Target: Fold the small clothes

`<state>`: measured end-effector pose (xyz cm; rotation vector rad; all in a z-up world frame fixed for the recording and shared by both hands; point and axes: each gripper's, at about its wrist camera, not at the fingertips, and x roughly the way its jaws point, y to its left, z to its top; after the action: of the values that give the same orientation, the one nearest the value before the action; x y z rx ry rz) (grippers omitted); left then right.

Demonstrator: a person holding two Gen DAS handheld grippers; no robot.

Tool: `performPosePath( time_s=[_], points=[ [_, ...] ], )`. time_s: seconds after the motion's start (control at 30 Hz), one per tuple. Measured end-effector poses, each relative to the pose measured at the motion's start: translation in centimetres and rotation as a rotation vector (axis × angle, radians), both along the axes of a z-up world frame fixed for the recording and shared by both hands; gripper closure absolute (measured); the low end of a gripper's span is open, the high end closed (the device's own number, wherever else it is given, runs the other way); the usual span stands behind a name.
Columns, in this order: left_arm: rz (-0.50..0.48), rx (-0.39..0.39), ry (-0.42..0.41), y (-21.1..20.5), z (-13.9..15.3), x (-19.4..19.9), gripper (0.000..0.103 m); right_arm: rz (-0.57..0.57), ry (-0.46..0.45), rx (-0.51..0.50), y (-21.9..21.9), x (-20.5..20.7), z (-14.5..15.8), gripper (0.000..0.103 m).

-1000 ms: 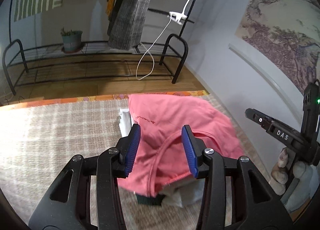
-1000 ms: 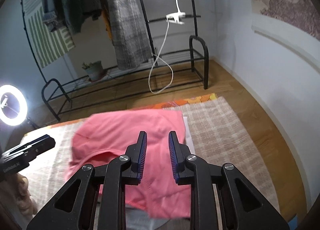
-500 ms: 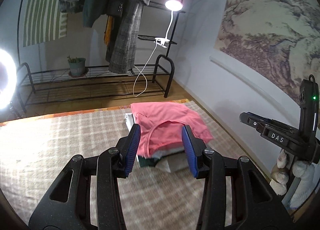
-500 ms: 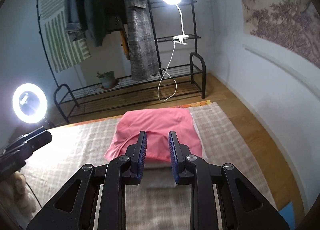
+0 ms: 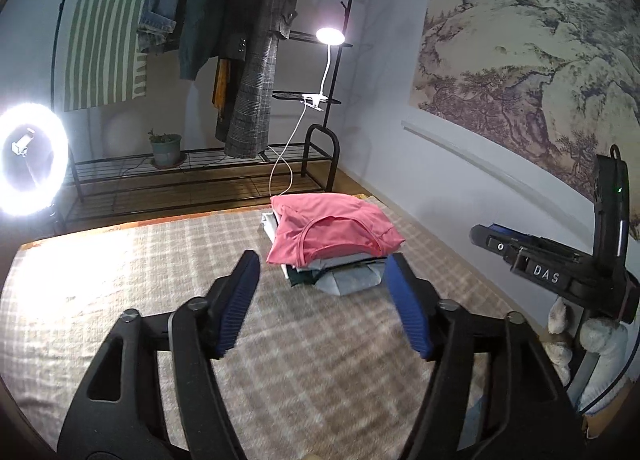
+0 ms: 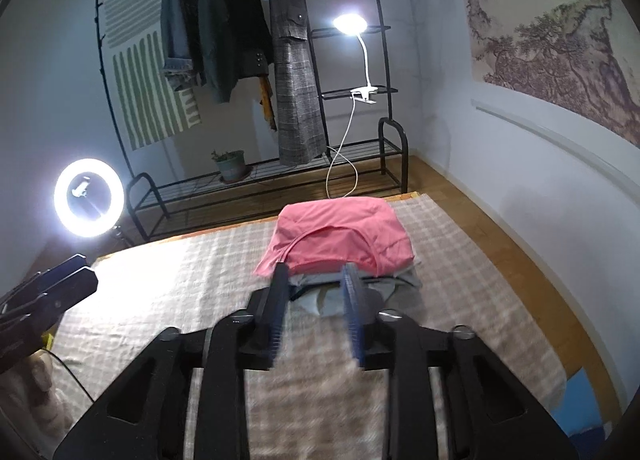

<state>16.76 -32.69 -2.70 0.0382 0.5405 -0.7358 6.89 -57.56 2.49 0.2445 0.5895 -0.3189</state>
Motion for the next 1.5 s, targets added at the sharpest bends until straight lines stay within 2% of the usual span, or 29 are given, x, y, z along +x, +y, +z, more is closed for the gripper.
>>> performPosePath(
  time_s=[0.17, 0.27, 0.4, 0.47, 0.6, 0.67, 0.83, 1.07, 1.5],
  points=[
    [0.005, 0.004, -0.002, 1.6, -1.0, -0.8, 0.026, -0.026, -0.010, 0.003, 2.1, -1.2, -1.7, 0.065],
    [0.012, 0.021, -0.021, 2.1, -1.6, -1.0, 0.022, -0.045, -0.006, 0.011, 2.7, -1.5, -2.6, 0.059],
    [0.027, 0.037, -0.055, 2.8, -2.3, -1.3, 0.015, -0.067, -0.009, 0.001, 3.1, -1.5, -3.2, 0.058],
    [0.032, 0.042, -0.054, 2.9, -2.6, -1.2, 0.014, -0.083, -0.017, -0.009, 3.1, -1.5, -3.3, 0.050],
    [0.047, 0.054, -0.053, 3.1, -3.0, -1.2, 0.011, -0.077, -0.029, -0.008, 3.3, -1.4, -3.7, 0.046],
    [0.053, 0.061, -0.071, 3.1, -3.2, -1.5, 0.009, -0.078, -0.028, -0.023, 3.6, -1.3, -3.8, 0.037],
    [0.072, 0.066, -0.090, 3.0, -3.3, -2.0, 0.000, -0.090, -0.044, -0.030, 3.7, -1.4, -3.9, 0.023],
    [0.094, 0.068, -0.026, 2.8, -3.9, -1.4, 0.000, -0.104, -0.052, -0.032, 3.2, -1.3, -4.0, 0.022],
    [0.104, 0.078, -0.035, 2.5, -4.0, -1.4, 0.000, -0.096, -0.039, -0.043, 3.3, -1.0, -4.3, 0.021]
  ],
)
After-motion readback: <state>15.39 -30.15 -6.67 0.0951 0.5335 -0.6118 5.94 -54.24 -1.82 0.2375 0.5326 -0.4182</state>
